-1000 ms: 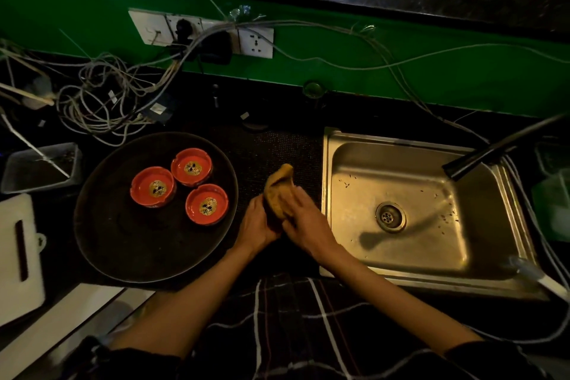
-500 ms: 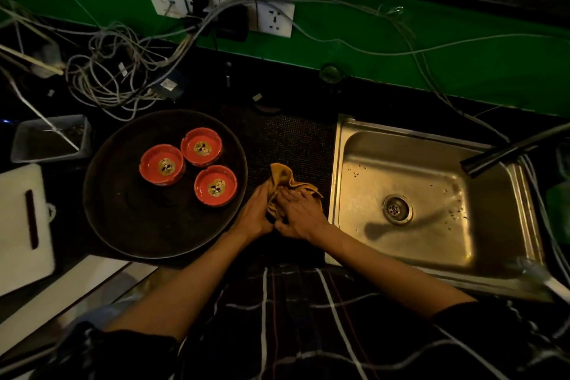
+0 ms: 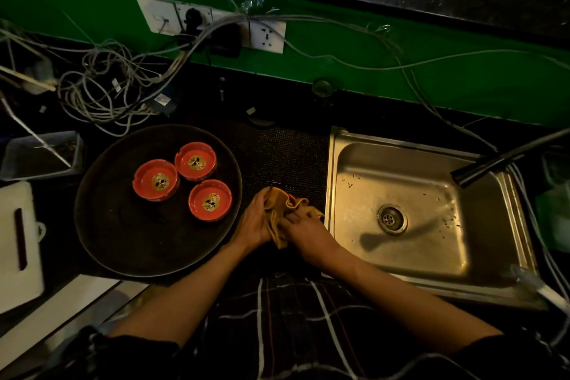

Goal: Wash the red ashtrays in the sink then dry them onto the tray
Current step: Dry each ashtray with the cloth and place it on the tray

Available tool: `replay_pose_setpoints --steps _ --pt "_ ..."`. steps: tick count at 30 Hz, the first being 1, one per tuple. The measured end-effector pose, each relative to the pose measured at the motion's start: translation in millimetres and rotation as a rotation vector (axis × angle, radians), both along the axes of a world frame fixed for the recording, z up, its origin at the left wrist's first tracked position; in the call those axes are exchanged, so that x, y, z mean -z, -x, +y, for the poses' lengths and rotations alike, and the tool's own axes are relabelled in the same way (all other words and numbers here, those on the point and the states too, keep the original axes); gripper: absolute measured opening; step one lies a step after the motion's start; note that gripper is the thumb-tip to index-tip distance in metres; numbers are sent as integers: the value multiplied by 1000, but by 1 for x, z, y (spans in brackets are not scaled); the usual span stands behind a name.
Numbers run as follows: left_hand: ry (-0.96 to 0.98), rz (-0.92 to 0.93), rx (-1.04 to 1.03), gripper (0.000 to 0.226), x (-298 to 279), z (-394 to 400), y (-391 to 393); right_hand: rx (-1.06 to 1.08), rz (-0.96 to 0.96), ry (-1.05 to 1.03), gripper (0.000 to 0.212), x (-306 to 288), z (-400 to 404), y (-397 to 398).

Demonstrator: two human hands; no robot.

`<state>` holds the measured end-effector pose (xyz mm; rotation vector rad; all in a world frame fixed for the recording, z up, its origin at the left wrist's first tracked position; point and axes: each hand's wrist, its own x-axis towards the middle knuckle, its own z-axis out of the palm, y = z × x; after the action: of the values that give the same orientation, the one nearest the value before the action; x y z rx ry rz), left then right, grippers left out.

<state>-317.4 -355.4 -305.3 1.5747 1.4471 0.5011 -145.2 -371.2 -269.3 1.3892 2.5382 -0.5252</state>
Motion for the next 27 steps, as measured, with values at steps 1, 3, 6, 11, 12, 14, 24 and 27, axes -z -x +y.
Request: replay_pose_setpoints --steps 1,3,6,11,12,14,24,27 --pt "2 -3 -7 117 -1 -1 0 35 51 3 42 0 -1 -4" --pt "2 17 -28 112 -2 -3 -1 192 196 39 40 -8 0 -11" --pt "18 44 -62 116 -5 -6 -6 562 326 109 31 -31 10 -32" --pt "15 126 -111 132 -6 -13 -20 766 512 -119 32 -56 24 -48" --pt "24 137 -103 134 -7 -13 -22 722 527 -136 36 -55 22 -41" --pt "52 120 -68 138 -9 -13 -20 583 465 -99 54 -44 16 -26" --pt "111 75 95 138 -16 10 15 175 -70 -42 76 26 5 31" --pt "93 92 182 134 -22 18 14 168 -61 -12 81 25 11 38"
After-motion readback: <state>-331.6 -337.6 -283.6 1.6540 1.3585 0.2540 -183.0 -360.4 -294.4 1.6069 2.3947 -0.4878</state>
